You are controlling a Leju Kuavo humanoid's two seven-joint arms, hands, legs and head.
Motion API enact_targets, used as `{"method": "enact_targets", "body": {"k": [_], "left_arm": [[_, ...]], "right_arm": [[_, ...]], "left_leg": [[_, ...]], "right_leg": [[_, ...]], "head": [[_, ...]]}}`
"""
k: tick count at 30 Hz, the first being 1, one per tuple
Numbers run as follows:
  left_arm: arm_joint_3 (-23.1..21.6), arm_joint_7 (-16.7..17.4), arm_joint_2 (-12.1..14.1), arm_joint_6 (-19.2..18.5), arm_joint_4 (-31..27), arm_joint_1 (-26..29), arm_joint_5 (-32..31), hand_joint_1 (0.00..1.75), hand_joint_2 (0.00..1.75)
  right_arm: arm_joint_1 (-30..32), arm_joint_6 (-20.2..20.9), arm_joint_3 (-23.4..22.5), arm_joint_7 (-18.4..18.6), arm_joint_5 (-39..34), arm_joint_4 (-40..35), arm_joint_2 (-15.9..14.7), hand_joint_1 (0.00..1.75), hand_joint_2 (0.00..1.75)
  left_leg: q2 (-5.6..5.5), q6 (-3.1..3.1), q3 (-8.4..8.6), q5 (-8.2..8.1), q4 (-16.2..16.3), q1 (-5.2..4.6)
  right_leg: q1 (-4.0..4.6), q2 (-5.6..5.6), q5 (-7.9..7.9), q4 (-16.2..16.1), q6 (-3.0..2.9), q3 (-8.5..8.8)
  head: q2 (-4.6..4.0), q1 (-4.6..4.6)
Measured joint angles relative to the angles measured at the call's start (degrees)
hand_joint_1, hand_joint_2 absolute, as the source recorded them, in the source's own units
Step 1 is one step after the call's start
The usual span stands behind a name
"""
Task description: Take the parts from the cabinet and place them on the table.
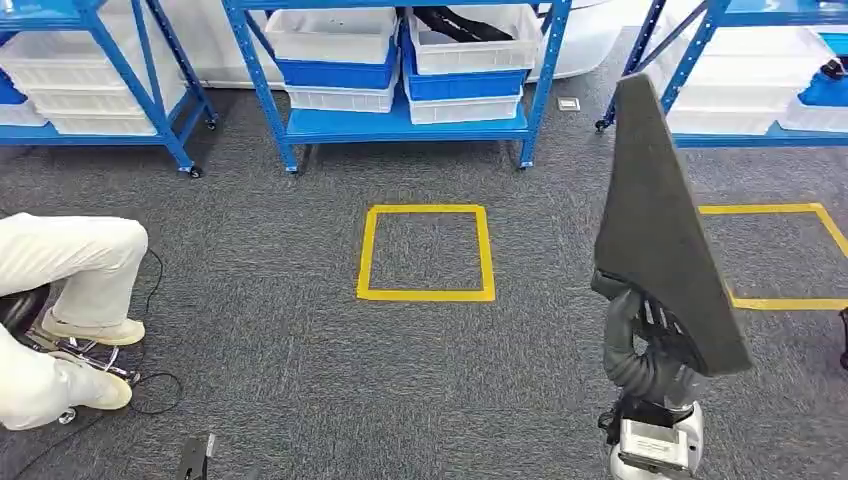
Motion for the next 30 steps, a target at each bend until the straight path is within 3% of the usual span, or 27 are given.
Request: {"method": "enact_targets", "body": {"k": [1,2,3,5,6,7,10,11,13,15,16,17,18,19,20,21,22,25,26,27,28,29,30], "left_arm": [[0.0,0.0,0.0,0.0,0.0,0.2,0.0,0.0,1.75],[0.0,0.0,0.1,0.0,0.0,0.3,0.0,0.0,1.75],[0.0,0.0,0.1,0.0,0.0,0.3,0.0,0.0,1.75],[0.1,-0.1,0.2,0.0,0.0,0.3,0.0,0.0,1.75],[0.1,-0.1,0.3,0.1,0.0,0.3,0.0,0.0,1.75],[0.2,-0.1,0.4,0.2,0.0,0.4,0.0,0.0,1.75],[0.6,-0.2,0.4,1.1,0.0,0.4,-0.2,0.0,1.75],[0.7,-0.3,0.3,1.2,0.0,0.4,-0.3,0.0,1.75],[0.9,-0.7,0.3,2.0,0.0,0.5,-0.3,0.0,1.75],[1.0,-1.0,0.5,2.2,0.0,0.6,-0.5,0.0,1.75],[1.0,-1.2,0.6,2.3,0.0,0.7,-0.5,0.0,1.75],[1.1,-1.2,0.6,2.3,0.0,0.8,-0.5,0.0,1.75],[1.1,-1.2,0.6,2.3,0.0,0.9,-0.5,0.0,1.75],[1.1,-1.2,0.6,2.3,0.0,0.9,-0.5,0.0,1.75],[1.1,-1.2,0.6,2.3,0.0,0.9,-0.5,0.0,1.75],[1.1,-1.3,0.6,2.3,0.0,0.9,-0.5,0.0,1.75],[1.1,-1.3,0.9,2.3,0.0,0.9,-0.5,0.0,1.75],[1.2,-1.4,0.8,2.3,0.0,0.9,-0.5,0.0,1.75],[1.2,-1.4,0.8,2.3,0.0,0.9,-0.5,0.0,1.75],[1.2,-1.5,0.8,2.3,0.0,0.8,-0.5,0.0,1.75],[1.2,-1.6,0.8,2.3,0.0,0.8,-0.5,0.0,1.75],[1.3,-1.7,0.8,2.3,0.0,0.9,-0.5,0.0,1.75],[1.4,-1.9,0.9,2.4,0.0,1.0,-0.4,0.0,1.75]], "right_arm": [[0.0,0.1,0.1,0.2,0.2,0.0,0.0,1.75,1.75],[0.0,0.2,0.2,0.3,0.3,0.1,0.0,1.75,1.75],[0.0,0.2,0.2,0.4,0.4,0.1,0.1,1.75,1.75],[0.0,0.2,0.3,0.4,0.4,0.1,0.2,1.75,1.75],[-0.1,0.2,0.4,0.5,0.5,0.0,0.3,1.75,1.75],[-0.4,0.3,0.4,0.5,0.7,0.0,0.3,1.75,1.75],[-0.5,0.6,0.5,0.9,1.4,0.0,0.5,1.75,1.75],[-0.5,0.6,0.5,0.9,1.5,0.0,0.5,1.75,1.75],[-0.5,0.7,0.5,0.9,1.7,0.0,0.5,1.75,1.75],[-0.3,1.2,0.6,0.9,1.9,0.0,0.5,1.75,1.75],[-0.1,1.3,0.6,1.0,1.9,0.0,0.5,1.75,1.75],[0.0,1.4,0.7,1.0,1.9,0.0,0.5,1.75,1.75],[0.1,1.5,0.7,1.0,1.9,0.0,0.5,1.75,1.75],[0.1,1.6,0.7,1.0,2.0,0.0,0.5,1.75,1.75],[0.1,1.6,0.7,1.0,2.0,0.0,0.5,1.75,1.75],[0.1,1.6,0.7,1.0,2.0,0.0,0.5,1.75,1.75],[0.1,1.6,0.7,1.0,2.1,0.0,0.5,1.75,1.75],[0.2,1.6,0.6,1.0,2.1,-0.1,0.7,1.75,1.75],[0.2,1.6,0.6,1.0,2.1,-0.1,0.8,1.75,1.75],[0.3,1.6,0.7,1.0,2.1,-0.1,0.9,1.75,1.75],[0.2,1.6,0.6,1.0,2.1,-0.2,1.0,1.75,1.75],[0.1,1.6,0.6,1.0,2.1,-0.2,1.1,1.75,1.75],[0.1,1.6,0.7,1.1,2.3,-0.2,1.1,1.75,1.75]], "left_leg": [[-0.02,-0.09,-1.18,-0.98,3.6,0.05],[-0.03,-0.13,-1.09,-0.57,4.3,0.1],[-0.07,-0.09,0.37,0.98,2.3,0.19],[-1.06,0.15,6.35,5.35,-7.5,0.54],[-3.17,0.44,9.02,5.95,-12.1,0.68],[-5.02,0.69,10.18,5.41,-13.3,0.86],[-3.25,1.11,9.68,5.5,-13.6,0.32],[-2.42,1.78,9.77,6.03,-14.5,0.6],[-0.96,2.77,9.71,6.54,-15.0,0.65],[0.62,2.98,9.42,6.61,-14.9,0.47],[1.34,3.01,9.21,6.64,-14.9,0.4],[2.17,2.98,9.09,6.66,-14.8,0.4],[2.81,2.96,9.09,6.66,-14.8,0.4],[3.5,2.93,9.08,6.65,-14.7,0.42],[4.16,2.71,9.1,6.52,-14.5,0.49],[4.66,2.42,9.12,6.34,-14.1,0.47],[5.07,1.95,9.0,6.11,-13.9,-0.08],[6.4,1.14,9.0,6.32,-13.8,-0.03],[7.14,0.78,9.06,6.29,-13.8,0.13],[6.03,0.3,8.73,5.62,-13.4,0.61],[3.11,0.04,8.08,3.79,-11.5,0.73],[1.39,-0.03,6.63,1.3,-7.8,0.84],[0.45,-0.13,4.55,-1.16,-3.1,0.84]], "right_leg": [[0.02,0.53,0.26,0.2,0.05,-0.51],[0.02,1.08,0.47,0.4,0.23,-0.87],[0.01,1.67,0.59,0.6,0.22,-1.19],[0.02,2.82,0.72,0.8,0.44,-1.39],[-0.01,3.29,0.79,0.9,0.56,-1.47],[0.23,3.75,1.02,1.0,0.96,-2.06],[-0.2,5.42,1.81,0.8,2.18,-2.65],[0.57,5.93,1.93,0.9,2.61,-3.27],[0.38,1.57,-0.46,4.9,2.33,-5.38],[0.09,0.72,-4.24,13.6,2.03,-9.67],[0.0,0.66,-5.41,17.4,2.22,-11.39],[-0.1,0.56,-5.56,19.1,2.68,-11.99],[-0.29,0.41,-4.85,17.9,3.2,-11.17],[-0.41,0.04,-3.23,14.1,3.91,-8.94],[-0.67,-0.95,-1.02,8.2,4.57,-5.66],[-0.87,-3.11,0.59,3.0,4.94,-2.85],[-0.45,-5.13,0.22,1.8,4.21,-2.46],[-0.09,-2.92,0.81,1.8,3.26,-2.99],[-0.18,-2.17,1.15,1.6,2.7,-3.21],[-1.14,-1.54,1.44,1.4,2.24,-3.01],[-1.02,-0.94,1.68,1.4,1.75,-3.22],[-0.88,-0.57,1.85,1.4,1.29,-3.41],[-0.77,0.09,2.0,1.4,1.07,-3.6]], "head": [[0.0,0.07],[0.0,0.02],[0.0,0.02],[0.0,0.02],[0.0,0.06],[0.0,0.13],[0.0,-0.22],[0.0,-0.22],[0.0,0.11],[0.0,0.26],[0.0,0.33],[0.0,0.33],[0.0,0.28],[0.0,0.39],[0.0,0.31],[0.0,0.39],[0.0,0.33],[0.0,0.24],[0.0,0.31],[0.0,0.2],[0.0,0.09],[0.0,-0.06],[0.0,-0.11]]}}
